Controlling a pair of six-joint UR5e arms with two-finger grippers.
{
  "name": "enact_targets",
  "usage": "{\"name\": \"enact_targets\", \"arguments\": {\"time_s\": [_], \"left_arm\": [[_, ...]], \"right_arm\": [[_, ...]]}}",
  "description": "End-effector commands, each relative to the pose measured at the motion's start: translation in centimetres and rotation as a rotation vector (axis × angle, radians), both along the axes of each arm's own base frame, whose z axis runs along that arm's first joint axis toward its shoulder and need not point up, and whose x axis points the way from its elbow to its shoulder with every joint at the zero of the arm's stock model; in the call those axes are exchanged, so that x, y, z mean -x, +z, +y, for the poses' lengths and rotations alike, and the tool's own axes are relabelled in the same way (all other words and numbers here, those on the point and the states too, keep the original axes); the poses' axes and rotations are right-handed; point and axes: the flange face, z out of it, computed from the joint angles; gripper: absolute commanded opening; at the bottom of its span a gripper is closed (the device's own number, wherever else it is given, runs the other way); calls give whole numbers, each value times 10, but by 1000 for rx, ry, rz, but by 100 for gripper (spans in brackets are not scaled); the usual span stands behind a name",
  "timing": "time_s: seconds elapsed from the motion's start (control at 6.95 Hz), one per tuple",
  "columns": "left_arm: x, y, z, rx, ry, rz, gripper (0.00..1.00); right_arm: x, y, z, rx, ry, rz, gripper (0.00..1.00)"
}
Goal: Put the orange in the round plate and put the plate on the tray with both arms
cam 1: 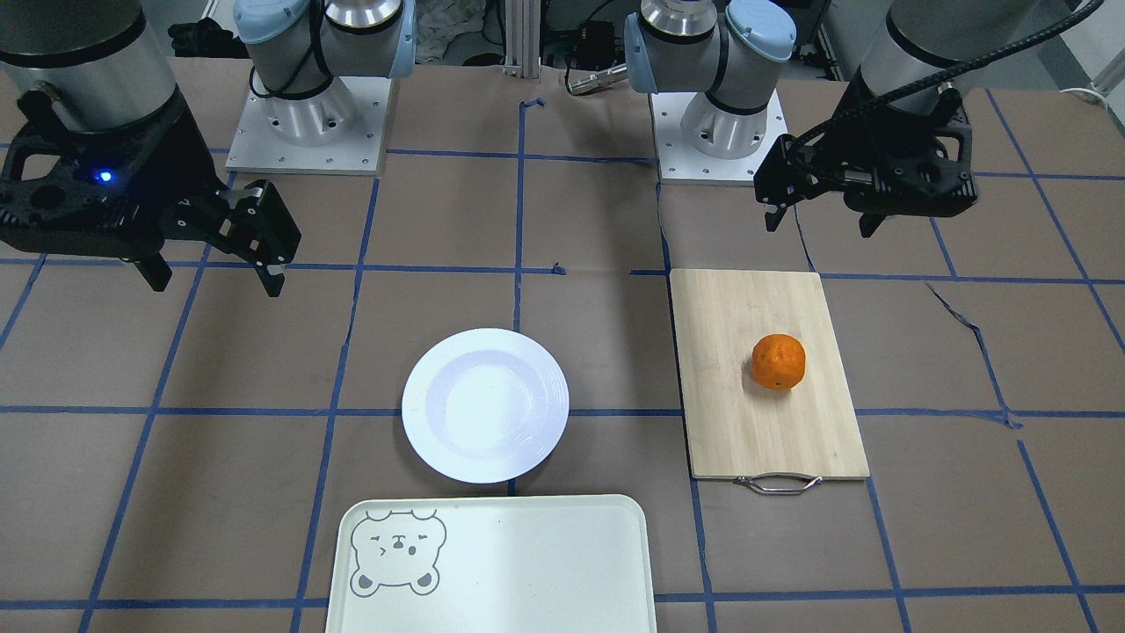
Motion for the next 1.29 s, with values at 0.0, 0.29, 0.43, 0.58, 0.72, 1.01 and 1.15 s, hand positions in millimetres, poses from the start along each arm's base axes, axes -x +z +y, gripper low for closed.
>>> {"name": "enact_targets", "arguments": {"time_s": [0.0,0.29,0.43,0.58,0.72,1.01,1.15], "left_arm": [[0,0,0,1,0,1,100],[0,1,0,2,0,1,100],[-2,1,0,4,5,-2,100],[-3,3,1,6,5,-7,100],[-2,2,1,5,3,-8,100],[-2,-1,0,-3,3,-6,100],[-2,-1,-1,-4,3,-4,100]], "right_arm": [[0,-1,0,-2,0,-3,100],[0,0,0,1,4,-4,100],[-1,-1,0,-1,4,-7,100],[0,1,1,1,6,-3,100],[0,-1,0,-2,6,1,100],[1,-1,0,-4,8,7,100],[1,-1,0,-4,9,9,100]]}}
